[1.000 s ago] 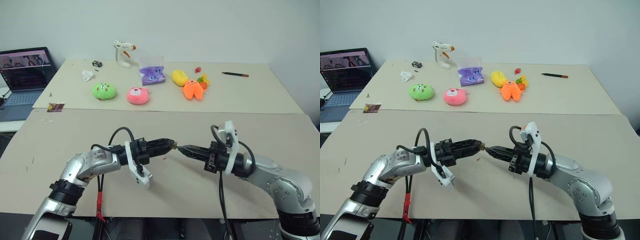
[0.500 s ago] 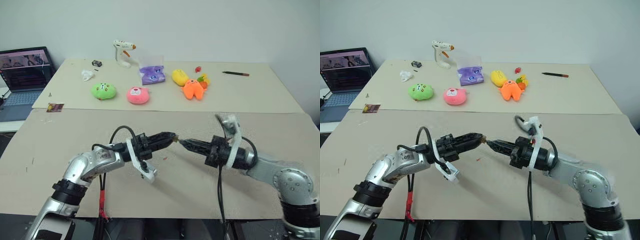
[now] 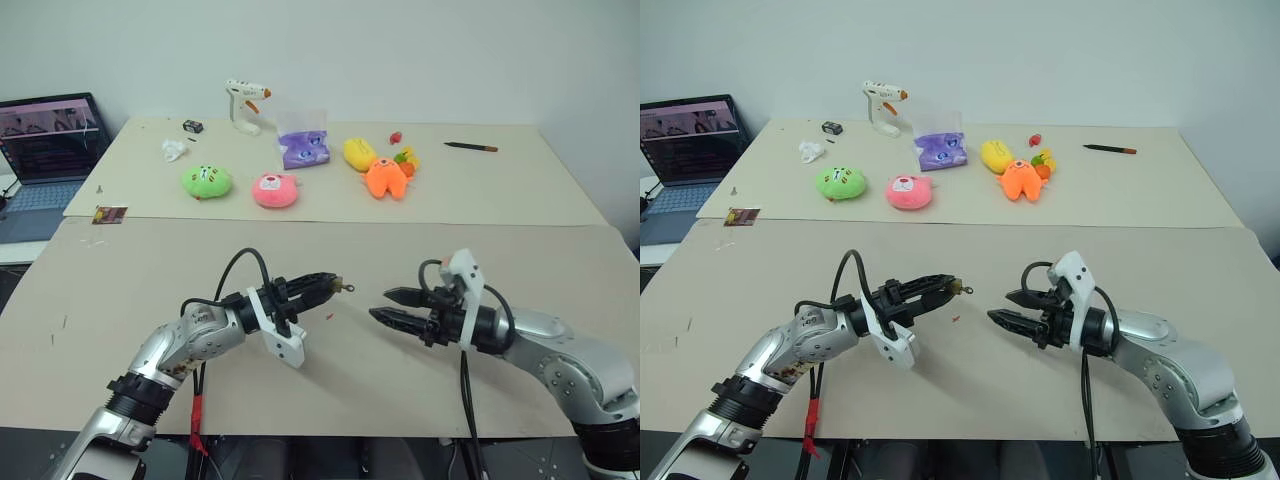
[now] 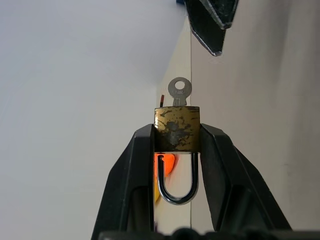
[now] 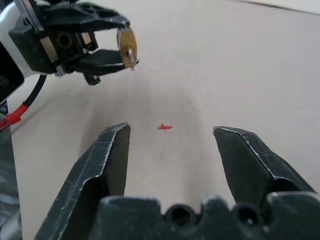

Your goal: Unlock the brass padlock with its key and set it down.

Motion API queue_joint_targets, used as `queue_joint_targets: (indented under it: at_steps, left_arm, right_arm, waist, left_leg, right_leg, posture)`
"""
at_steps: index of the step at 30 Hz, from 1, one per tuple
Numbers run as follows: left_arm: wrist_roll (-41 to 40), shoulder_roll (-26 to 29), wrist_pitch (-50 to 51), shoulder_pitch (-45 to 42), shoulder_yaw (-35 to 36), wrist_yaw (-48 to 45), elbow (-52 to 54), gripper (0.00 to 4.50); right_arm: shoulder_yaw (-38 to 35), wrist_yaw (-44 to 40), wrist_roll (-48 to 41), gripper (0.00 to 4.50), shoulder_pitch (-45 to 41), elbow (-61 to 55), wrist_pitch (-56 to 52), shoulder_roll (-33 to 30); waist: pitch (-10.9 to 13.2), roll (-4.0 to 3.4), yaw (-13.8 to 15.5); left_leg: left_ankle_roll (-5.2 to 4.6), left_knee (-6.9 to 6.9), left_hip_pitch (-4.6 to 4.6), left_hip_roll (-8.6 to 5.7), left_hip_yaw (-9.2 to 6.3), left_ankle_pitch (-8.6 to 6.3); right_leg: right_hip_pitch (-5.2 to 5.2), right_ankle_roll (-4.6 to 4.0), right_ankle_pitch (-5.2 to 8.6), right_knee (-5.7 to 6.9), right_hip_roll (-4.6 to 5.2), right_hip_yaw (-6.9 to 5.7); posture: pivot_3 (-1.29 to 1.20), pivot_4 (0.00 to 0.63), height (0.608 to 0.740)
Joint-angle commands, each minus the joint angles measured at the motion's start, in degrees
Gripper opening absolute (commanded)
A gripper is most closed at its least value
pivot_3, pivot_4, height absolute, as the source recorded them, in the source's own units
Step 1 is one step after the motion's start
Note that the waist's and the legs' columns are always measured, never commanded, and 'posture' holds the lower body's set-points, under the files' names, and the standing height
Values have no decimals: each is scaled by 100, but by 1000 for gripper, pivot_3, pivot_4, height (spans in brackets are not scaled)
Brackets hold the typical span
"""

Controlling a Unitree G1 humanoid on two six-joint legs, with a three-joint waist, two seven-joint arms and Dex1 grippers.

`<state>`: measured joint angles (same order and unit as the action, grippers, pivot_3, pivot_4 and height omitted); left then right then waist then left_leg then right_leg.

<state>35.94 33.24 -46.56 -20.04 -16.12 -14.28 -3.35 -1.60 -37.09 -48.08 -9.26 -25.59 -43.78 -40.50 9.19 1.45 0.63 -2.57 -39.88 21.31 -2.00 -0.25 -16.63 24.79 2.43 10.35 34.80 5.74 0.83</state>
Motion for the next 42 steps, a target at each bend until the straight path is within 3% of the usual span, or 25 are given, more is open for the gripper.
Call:
queue_joint_targets:
  at_steps: [1, 20, 35, 36, 37, 42]
  left_arm:
    - [-130, -32, -79, -85, -19, 36, 73, 815]
    - [-53, -167, 217, -65, -7, -89, 601, 815]
    - [-288, 7, 179, -138, 92, -189, 650, 815]
    - [-307, 27, 166, -142, 95, -183, 635, 815]
    - [-326, 46, 155, -148, 98, -179, 618, 815]
    - [-406, 122, 92, -190, 114, -152, 505, 815]
  right_arm:
    - [-234, 162, -371, 3163, -241, -217, -117, 284]
    - [399, 213, -315, 3163, -918, 32, -572, 921]
    - [388, 196, -177, 3163, -1156, 261, -573, 1189]
    - [388, 197, -167, 2661, -1160, 272, -571, 1198]
    - [385, 195, -165, 2559, -1159, 277, -570, 1203]
    - [381, 177, -162, 804, -1149, 284, -567, 1215]
  waist:
    - [0, 0, -10]
    - [0, -1, -8]
    - [0, -1, -11]
    - [0, -1, -11]
    - [0, -1, -11]
    - [0, -1, -11]
  left_leg:
    - [0, 0, 0, 1, 0, 0]
    - [0, 1, 2, -1, 0, 0]
    - [1, 1, 5, -3, 1, 0]
    - [1, 1, 5, -3, 1, 0]
    - [1, 1, 5, -3, 1, 0]
    - [0, 1, 5, -3, 1, 0]
  right_leg:
    - [0, 0, 0, 0, 0, 0]
    - [9, -2, -1, 9, 0, 0]
    - [16, -3, -2, 12, 1, 1]
    - [17, -3, -2, 12, 1, 0]
    - [17, -3, -2, 12, 1, 0]
    - [17, -3, -2, 12, 1, 0]
  posture:
    - [0, 150, 740]
    - [0, 150, 740]
    - [0, 150, 740]
    - [0, 150, 740]
    - [0, 150, 740]
    - [0, 150, 740]
